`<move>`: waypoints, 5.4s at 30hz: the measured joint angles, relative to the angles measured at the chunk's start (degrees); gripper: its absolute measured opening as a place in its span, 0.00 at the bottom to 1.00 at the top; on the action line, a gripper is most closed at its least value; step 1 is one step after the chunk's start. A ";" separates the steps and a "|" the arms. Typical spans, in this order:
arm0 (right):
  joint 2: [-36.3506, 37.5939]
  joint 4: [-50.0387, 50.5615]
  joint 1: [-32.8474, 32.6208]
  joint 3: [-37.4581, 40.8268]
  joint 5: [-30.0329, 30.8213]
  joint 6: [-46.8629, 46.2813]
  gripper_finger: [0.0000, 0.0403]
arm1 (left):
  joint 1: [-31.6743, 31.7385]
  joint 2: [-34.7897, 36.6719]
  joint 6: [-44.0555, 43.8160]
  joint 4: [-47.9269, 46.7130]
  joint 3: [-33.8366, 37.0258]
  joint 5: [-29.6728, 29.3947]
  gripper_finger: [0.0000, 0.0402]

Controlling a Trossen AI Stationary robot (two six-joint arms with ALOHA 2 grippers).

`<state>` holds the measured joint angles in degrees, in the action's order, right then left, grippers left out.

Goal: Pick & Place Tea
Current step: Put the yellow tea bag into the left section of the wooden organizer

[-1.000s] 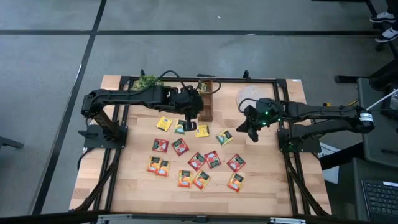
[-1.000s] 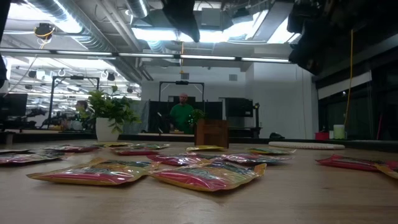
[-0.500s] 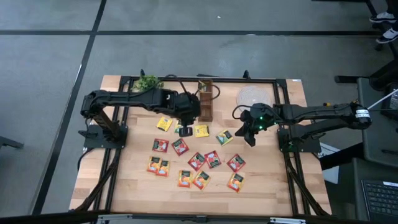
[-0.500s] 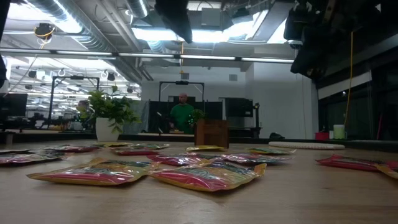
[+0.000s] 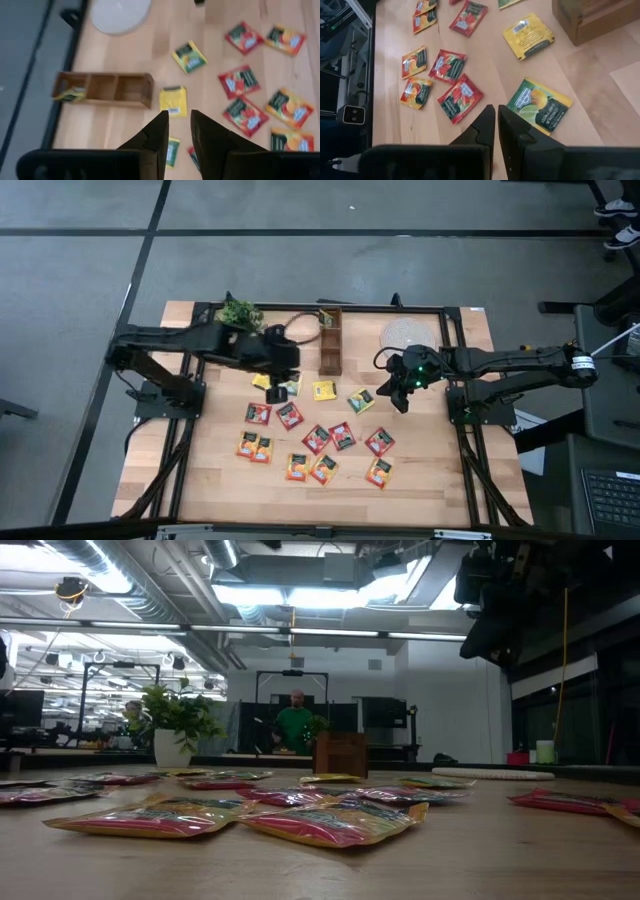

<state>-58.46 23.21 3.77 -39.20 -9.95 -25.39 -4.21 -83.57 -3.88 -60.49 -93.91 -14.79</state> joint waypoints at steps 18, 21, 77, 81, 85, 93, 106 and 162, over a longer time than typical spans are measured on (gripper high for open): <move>0.00 -3.05 0.00 0.00 1.50 0.11 0.06 | -2.91 4.26 -0.78 21.06 5.70 4.28 0.19; 0.00 -3.34 0.02 0.00 1.50 0.02 0.06 | -2.94 5.74 -1.31 28.29 10.79 5.93 0.19; -32.45 2.87 0.66 -3.61 5.36 4.87 0.01 | 8.50 1.73 -4.46 73.55 47.25 14.38 0.19; -34.70 3.03 1.02 -3.91 4.65 4.80 0.01 | 8.50 1.75 -4.48 73.62 47.23 14.30 0.19; -34.98 3.12 1.00 -3.87 4.67 4.88 0.01 | 8.50 1.43 -4.77 73.70 47.23 13.29 0.19; -35.06 2.99 1.00 -3.76 4.71 4.88 0.01 | 10.03 -4.24 -21.17 74.31 47.19 13.36 0.19; -35.10 2.79 0.98 -3.65 4.74 4.94 0.01 | 12.61 -16.74 -53.43 89.05 47.15 24.15 0.45; -33.70 1.70 0.96 -3.43 5.30 7.74 0.01 | 3.71 -27.50 -49.01 76.91 36.50 13.52 0.56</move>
<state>-92.16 24.91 4.73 -42.63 -4.64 -17.65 -0.50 -111.07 -52.89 16.43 -57.41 -1.27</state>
